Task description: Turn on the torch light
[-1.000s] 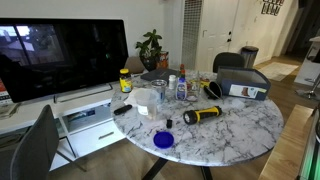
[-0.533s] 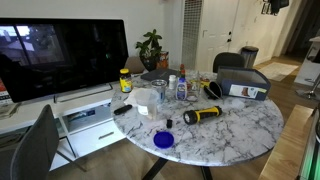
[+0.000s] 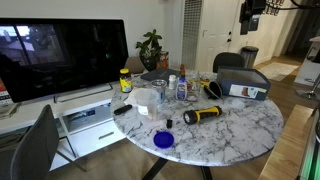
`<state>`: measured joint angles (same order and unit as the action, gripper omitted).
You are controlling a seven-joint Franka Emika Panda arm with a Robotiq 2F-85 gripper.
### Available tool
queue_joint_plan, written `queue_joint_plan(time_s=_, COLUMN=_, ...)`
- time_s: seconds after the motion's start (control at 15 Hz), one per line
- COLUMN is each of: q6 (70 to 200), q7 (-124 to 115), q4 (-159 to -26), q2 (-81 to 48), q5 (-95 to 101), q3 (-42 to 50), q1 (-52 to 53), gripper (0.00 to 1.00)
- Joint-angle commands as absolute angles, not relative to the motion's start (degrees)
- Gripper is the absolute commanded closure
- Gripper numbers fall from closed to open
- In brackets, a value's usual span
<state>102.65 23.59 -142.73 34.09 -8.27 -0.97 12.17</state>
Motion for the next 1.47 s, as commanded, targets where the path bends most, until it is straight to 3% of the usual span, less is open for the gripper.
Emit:
queue_joint_plan(time_s=0.0, q6=114.7, q7=28.0, q4=-150.3, q2=33.9, q5=-10.7, q3=-0.6, q1=14.3, gripper=0.00)
queue_joint_plan(time_s=0.2, q6=123.2, q7=34.2, q4=-153.9, q2=31.3, q5=-9.6, q3=0.4, q1=16.0, gripper=0.00)
queue_joint_plan(time_s=0.67, q6=122.2, q7=33.0, q4=-153.1, q2=30.7, q5=-9.1, q3=-0.1, q1=15.5, gripper=0.00)
queue_joint_plan(time_s=1.13, q6=127.2, q7=47.7, q4=-147.2, q2=16.2, q5=-12.5, q3=0.5, q1=18.4, gripper=0.00)
queue_joint_plan(time_s=1.2, q6=128.8, q7=49.8, q4=-146.7, q2=14.4, q5=-13.3, q3=0.3, q1=18.3, gripper=0.22)
queue_joint_plan(time_s=1.4, q6=133.2, q7=55.4, q4=-144.6, q2=8.6, q5=-16.0, q3=-0.3, q1=17.4, gripper=0.42)
